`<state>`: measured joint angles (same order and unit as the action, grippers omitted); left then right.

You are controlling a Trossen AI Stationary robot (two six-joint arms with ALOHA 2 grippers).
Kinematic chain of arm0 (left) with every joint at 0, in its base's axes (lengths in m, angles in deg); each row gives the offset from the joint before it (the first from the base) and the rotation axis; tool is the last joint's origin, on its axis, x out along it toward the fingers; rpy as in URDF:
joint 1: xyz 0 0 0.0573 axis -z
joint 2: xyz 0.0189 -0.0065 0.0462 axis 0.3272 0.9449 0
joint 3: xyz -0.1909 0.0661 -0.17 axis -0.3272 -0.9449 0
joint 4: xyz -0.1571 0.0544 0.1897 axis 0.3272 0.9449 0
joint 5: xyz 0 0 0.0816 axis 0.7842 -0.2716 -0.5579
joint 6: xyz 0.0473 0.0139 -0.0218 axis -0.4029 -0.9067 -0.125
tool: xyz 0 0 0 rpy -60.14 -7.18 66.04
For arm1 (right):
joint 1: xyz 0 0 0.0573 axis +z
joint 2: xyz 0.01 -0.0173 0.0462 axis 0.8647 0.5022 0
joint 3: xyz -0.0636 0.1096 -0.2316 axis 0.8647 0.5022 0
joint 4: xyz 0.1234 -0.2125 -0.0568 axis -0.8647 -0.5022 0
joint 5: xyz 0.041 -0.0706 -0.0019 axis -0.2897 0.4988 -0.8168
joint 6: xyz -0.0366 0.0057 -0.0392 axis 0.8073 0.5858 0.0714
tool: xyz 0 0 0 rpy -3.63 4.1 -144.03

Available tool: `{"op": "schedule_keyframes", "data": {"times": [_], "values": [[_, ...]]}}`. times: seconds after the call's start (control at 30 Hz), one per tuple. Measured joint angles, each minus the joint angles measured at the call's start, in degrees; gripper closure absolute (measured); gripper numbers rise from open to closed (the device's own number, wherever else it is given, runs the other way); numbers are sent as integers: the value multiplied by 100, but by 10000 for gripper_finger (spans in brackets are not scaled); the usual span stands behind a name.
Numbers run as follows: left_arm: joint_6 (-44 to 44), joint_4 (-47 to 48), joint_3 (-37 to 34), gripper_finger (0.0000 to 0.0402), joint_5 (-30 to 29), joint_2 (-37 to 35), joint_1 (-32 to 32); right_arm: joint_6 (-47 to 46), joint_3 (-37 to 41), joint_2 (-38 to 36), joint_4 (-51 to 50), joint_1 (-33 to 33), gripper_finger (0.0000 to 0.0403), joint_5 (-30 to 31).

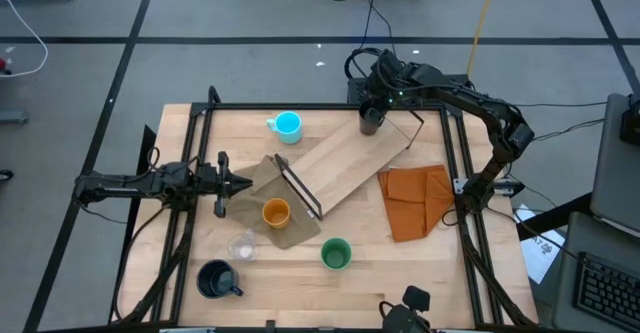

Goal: Stack small to large cups/mugs on shelf
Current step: Put the black cup on the shelf

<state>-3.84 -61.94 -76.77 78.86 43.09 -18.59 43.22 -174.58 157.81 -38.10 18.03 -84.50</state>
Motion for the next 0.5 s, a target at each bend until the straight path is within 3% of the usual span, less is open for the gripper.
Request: {"op": "schedule_keyframes", "data": {"times": [0.5], "values": [[28,0,0,366,2,-1,-1,90,0,-36,132,-20,339,0]]}}
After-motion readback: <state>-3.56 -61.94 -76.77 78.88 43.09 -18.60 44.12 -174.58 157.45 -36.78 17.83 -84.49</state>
